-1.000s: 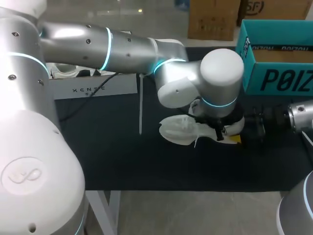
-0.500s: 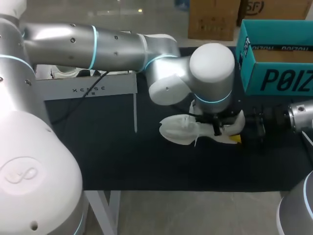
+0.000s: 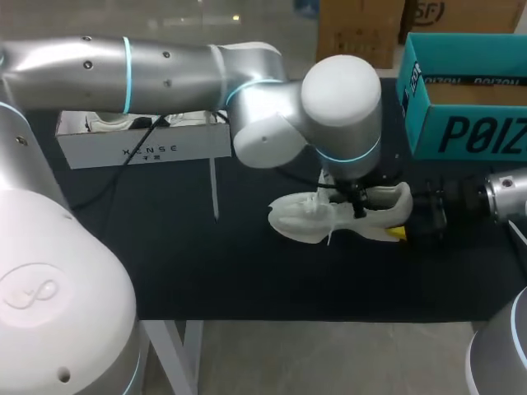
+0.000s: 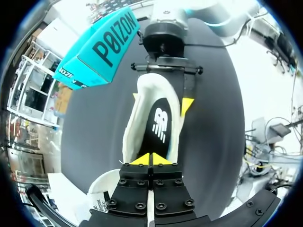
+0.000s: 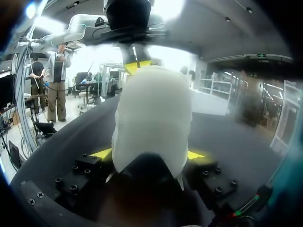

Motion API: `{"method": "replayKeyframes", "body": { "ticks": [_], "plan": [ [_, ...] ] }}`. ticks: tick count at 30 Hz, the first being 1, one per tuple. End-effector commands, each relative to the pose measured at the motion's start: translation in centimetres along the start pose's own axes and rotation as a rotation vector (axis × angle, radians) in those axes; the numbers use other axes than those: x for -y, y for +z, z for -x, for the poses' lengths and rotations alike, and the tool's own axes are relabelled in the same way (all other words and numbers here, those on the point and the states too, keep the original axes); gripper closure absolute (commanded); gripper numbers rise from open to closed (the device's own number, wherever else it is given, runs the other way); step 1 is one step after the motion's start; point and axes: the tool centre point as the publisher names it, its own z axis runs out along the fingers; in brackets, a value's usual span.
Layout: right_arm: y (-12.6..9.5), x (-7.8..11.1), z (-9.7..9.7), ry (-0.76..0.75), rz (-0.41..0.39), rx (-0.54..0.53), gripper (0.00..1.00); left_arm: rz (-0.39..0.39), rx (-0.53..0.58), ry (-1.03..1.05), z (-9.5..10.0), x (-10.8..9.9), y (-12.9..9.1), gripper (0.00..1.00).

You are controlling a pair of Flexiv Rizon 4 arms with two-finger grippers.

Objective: Take the shoe out of the shoebox, open the shoe tongue, remove and reinsert the insole, then place the shoe into the shoebox

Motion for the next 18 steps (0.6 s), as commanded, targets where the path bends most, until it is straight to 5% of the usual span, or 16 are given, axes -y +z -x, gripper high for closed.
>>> {"method": "replayKeyframes", "body": {
  "ticks": [1, 18],
  "plan": [
    [0.2, 0.4, 0.2, 0.0, -0.002, 0.0, 1.0, 0.015, -0.045, 0.007, 0.1, 0.5, 0.4, 1.0],
    [0.2, 0.4, 0.2, 0.0, -0.002, 0.0, 1.0, 0.086, -0.09, 0.039, -0.4, 2.3, 3.4, 1.0]
  ]
}}
